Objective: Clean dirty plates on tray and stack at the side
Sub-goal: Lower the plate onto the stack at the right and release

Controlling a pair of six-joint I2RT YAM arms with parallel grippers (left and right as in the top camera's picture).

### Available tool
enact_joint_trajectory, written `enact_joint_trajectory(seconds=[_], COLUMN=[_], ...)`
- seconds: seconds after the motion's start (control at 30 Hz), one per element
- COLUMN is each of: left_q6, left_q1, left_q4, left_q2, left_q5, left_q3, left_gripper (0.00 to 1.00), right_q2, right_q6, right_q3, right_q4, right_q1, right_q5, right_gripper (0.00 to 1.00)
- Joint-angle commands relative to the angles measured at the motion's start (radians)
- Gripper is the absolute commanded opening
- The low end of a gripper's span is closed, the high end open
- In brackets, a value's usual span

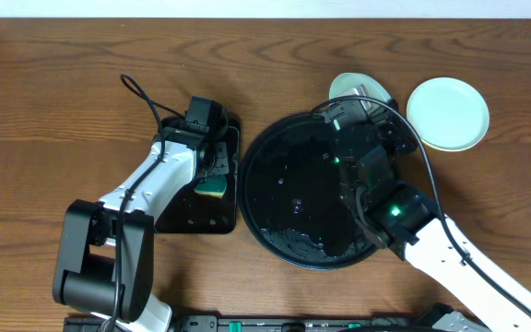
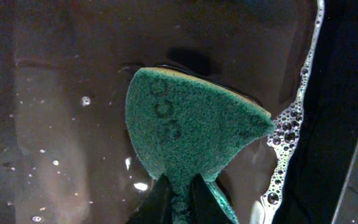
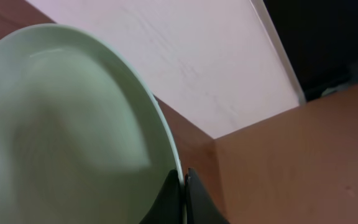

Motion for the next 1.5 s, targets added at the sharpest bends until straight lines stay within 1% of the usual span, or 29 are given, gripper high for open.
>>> enact_joint_trajectory(seconds=[0.0,0.03,0.1,0.2,0.23,0.33,0.4,0.5,0.6,0.77,0.87,1.0,1.17,1.2,1.23,1.27,1.3,1.33,1.37,1.43,1.47], left_q6=[0.010,0.010,0.010,0.010,0.010,0.010,0.010,0.010,0.010,0.010,0.010,0.010,0.010,0.010,0.010,0.010,0.010,0.010,0.010,0.010,0.010], left_q1=[0.003,0.003,0.003,0.003,0.003,0.003,0.003,0.003,0.003,0.003,0.003,0.003,0.003,0.003,0.003,0.003,0.003,0.003,0.003,0.003,0.003], left_q4=[-0.003,-0.003,-0.005,-0.013,-0.016,-0.018,-0.018,-0.018,-0.018,-0.022,-0.022,-0.022,-0.022,-0.022,-0.022,-0.022,-0.022,-0.021,-0.021,-0.022,-0.022], left_q2=[0.013,0.013,0.013,0.013,0.013,0.013,0.013,0.013,0.013,0.013,0.013,0.013,0.013,0.013,0.013,0.013,0.013,0.013,0.013,0.013,0.013], left_q5=[-0.013,-0.013,-0.012,-0.013,-0.013,-0.012,-0.013,-0.013,-0.013,-0.013,-0.013,-0.012,-0.013,-0.012,-0.013,-0.013,-0.012,-0.013,-0.012,-0.013,-0.013], left_q3=[-0.005,-0.005,-0.005,-0.005,-0.005,-0.005,-0.005,-0.005,-0.005,-0.005,-0.005,-0.005,-0.005,-0.005,-0.005,-0.005,-0.005,-0.005,-0.005,-0.005,-0.005], left_gripper=[0.08,0.07,0.08,0.07,0.07,0.08,0.07,0.07,0.07,0.07,0.07,0.07,0.07,0.07,0.07,0.08,0.13,0.17,0.25,0.41,0.51], right_q2=[0.008,0.015,0.034,0.068,0.086,0.131,0.167,0.217,0.265,0.332,0.365,0.404,0.438,0.441,0.445,0.447,0.450,0.452,0.452,0.452,0.452], right_q6=[0.141,0.192,0.344,0.585,0.686,0.872,0.975,1.094,1.204,1.308,1.314,1.314,1.313,1.305,1.276,1.227,1.178,1.131,1.087,1.018,0.991], right_q3=[0.003,0.003,0.003,0.003,0.003,0.003,0.003,0.003,0.003,0.003,0.003,0.003,0.003,0.003,0.003,0.003,0.003,0.003,0.003,0.003,0.003], right_q4=[-0.004,-0.008,-0.023,-0.069,-0.091,-0.118,-0.121,-0.115,-0.114,-0.099,-0.056,-0.005,0.049,0.065,0.089,0.116,0.142,0.163,0.172,0.171,0.165], right_q1=[-0.045,-0.068,-0.130,-0.239,-0.290,-0.390,-0.458,-0.552,-0.638,-0.753,-0.811,-0.875,-0.920,-0.923,-0.924,-0.924,-0.923,-0.921,-0.919,-0.911,-0.905], right_q5=[-0.075,-0.114,-0.180,-0.286,-0.336,-0.415,-0.473,-0.549,-0.584,-0.604,-0.609,-0.661,-0.709,-0.726,-0.755,-0.799,-0.847,-0.901,-0.946,-1.020,-1.054], right_gripper=[0.01,0.01,0.01,0.01,0.01,0.01,0.01,0.01,0.01,0.01,0.01,0.01,0.01,0.07,0.20,0.43,0.59,0.70,0.77,0.84,0.90])
